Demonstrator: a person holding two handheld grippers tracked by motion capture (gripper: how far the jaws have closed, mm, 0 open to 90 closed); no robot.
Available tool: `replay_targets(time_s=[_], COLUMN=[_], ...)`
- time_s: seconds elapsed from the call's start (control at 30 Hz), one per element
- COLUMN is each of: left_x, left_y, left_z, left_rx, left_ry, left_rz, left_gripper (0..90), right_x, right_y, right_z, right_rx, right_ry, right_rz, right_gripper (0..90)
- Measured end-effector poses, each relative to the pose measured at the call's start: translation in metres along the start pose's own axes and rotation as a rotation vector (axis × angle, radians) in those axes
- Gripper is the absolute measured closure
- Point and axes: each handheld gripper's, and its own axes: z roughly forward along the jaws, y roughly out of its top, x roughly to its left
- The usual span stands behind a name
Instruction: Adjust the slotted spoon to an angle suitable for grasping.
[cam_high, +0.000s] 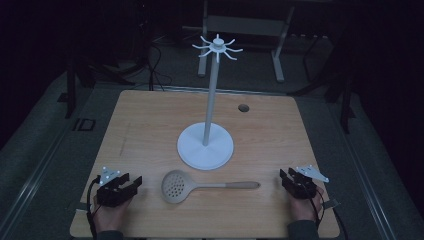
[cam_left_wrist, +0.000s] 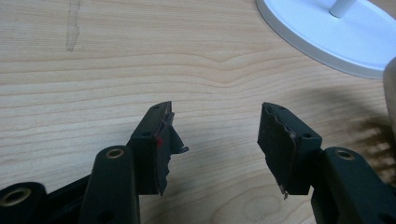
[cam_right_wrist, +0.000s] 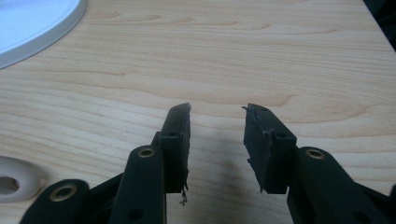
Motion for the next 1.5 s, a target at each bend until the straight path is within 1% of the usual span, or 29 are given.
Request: replay_targets(time_s=[0.13,0.17,0.2,0.23,0.3,0.5,0.7,0.83,1.0,1.1,1.13,1.17,1.3,1.33,1.37,1.43,1.47,1.5], left_x=[-0.002,-0.004,-0.004,-0.006,-0.007,-0.013,-0.015,-0.021,-0.034,-0.043,-0.043,-0.048,-0.059,-0.059,-0.065,-0.071,-0.071,-0.077], left_y=[0.000,0.001,0.001,0.002,0.003,0.012,0.020,0.031,0.046,0.056,0.056,0.062,0.072,0.072,0.077,0.080,0.080,0.083], left_z=[0.000,0.000,0.000,-0.001,-0.001,-0.004,-0.004,-0.001,0.001,0.002,0.002,0.004,0.006,0.006,0.009,0.011,0.011,0.013], left_rx=[0.005,0.001,0.001,0.004,0.008,-0.006,-0.005,-0.004,-0.008,-0.008,-0.008,-0.013,-0.012,-0.012,-0.008,-0.003,-0.003,-0.002], left_ry=[-0.006,-0.017,-0.017,-0.029,-0.039,-0.058,-0.061,-0.065,-0.083,-0.093,-0.093,-0.101,-0.116,-0.116,-0.123,-0.130,-0.130,-0.136], left_rz=[0.014,0.020,0.020,0.023,0.033,0.061,0.065,0.093,0.142,0.178,0.178,0.200,0.231,0.231,0.254,0.276,0.276,0.294], left_gripper=[46.5,46.6,46.6,46.6,46.8,46.9,46.9,46.9,46.8,46.8,46.8,46.8,46.7,46.7,46.8,46.7,46.7,46.7], right_x=[-0.001,-0.002,-0.002,-0.002,-0.002,-0.001,-0.001,-0.002,-0.004,-0.005,-0.004,-0.004,-0.004,-0.004,-0.004,-0.005,-0.005,-0.005], right_y=[0.000,0.000,0.000,0.000,0.000,-0.001,-0.001,-0.002,-0.002,-0.002,-0.002,-0.002,-0.002,-0.002,-0.002,-0.003,-0.003,-0.003], right_z=[-0.001,-0.001,-0.001,-0.001,-0.001,0.000,0.001,0.000,-0.001,-0.001,-0.001,-0.001,-0.002,-0.002,-0.002,-0.002,-0.002,-0.003], right_rx=[-0.006,-0.009,-0.009,-0.007,-0.008,0.002,0.003,0.001,-0.002,-0.001,-0.001,-0.001,-0.004,-0.004,-0.002,-0.002,-0.003,-0.003], right_ry=[-0.003,-0.004,-0.004,-0.003,-0.009,-0.021,-0.025,-0.027,-0.031,-0.033,-0.033,-0.035,-0.039,-0.039,-0.039,-0.041,-0.041,-0.043], right_rz=[0.007,0.009,0.009,0.009,0.007,-0.004,-0.017,-0.011,0.001,0.003,0.002,0.001,-0.004,-0.002,0.000,-0.002,0.000,0.000], right_gripper=[60.1,60.1,60.1,59.4,58.6,57.7,57.0,56.1,55.4,55.1,55.1,55.1,54.9,54.8,54.8,54.8,54.8,54.8])
